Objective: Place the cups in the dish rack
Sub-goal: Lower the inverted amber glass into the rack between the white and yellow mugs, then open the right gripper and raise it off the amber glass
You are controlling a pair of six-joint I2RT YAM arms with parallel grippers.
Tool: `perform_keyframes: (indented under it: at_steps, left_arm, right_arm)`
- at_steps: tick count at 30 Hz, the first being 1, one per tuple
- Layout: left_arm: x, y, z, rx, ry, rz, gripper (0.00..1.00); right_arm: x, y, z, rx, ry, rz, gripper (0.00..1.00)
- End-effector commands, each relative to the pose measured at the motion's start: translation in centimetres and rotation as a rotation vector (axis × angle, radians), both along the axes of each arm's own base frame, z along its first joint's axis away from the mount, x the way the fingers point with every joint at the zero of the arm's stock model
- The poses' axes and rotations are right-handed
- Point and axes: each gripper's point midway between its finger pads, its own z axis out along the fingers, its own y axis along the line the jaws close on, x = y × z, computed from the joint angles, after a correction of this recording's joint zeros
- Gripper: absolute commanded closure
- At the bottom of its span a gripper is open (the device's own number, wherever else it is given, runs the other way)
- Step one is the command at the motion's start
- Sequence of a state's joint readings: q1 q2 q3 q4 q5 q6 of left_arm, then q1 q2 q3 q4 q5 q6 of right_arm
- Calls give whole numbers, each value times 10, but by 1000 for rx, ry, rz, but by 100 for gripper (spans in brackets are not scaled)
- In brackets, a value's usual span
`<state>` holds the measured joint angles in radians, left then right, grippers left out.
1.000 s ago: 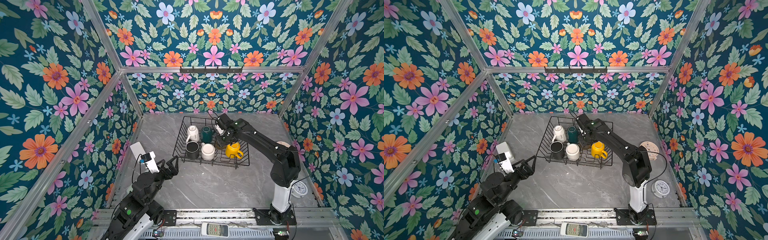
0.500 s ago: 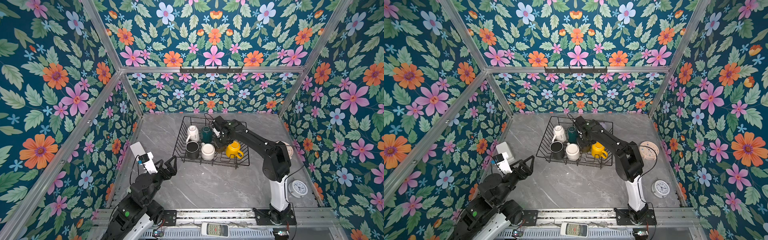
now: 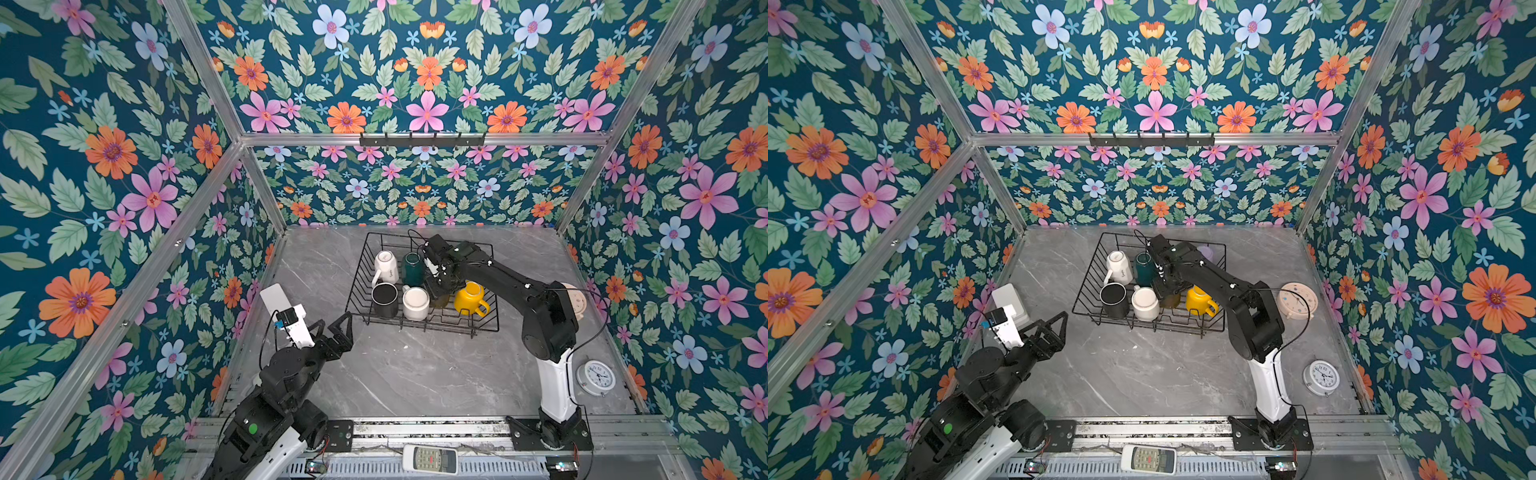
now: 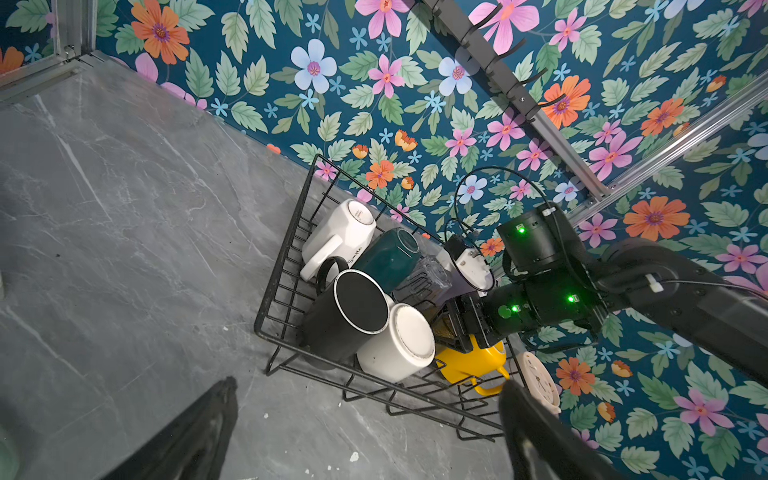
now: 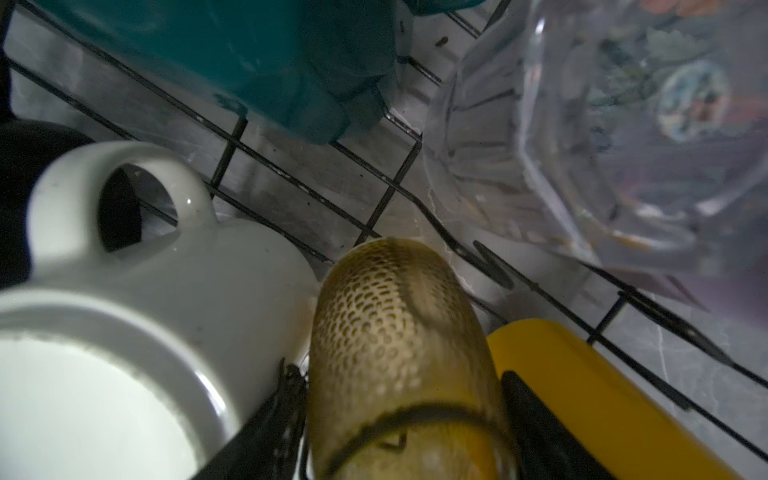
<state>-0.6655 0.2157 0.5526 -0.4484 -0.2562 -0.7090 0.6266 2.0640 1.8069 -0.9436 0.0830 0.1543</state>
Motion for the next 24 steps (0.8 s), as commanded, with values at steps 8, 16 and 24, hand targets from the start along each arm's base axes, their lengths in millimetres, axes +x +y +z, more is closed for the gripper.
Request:
perform_keyframes:
  at_steps: [8,16,24]
  left_arm:
    - [1,1,4,10,-13,9,0]
    - [3,8,16,38,-49,37,0]
    - [11,26,61,169,-186,138,0]
  right_arm:
    - [0,2,16,23,-29,5,20]
    - [-8,3,83,145,-148,13,19]
    - [-40,-18,151,334,-328,17,3]
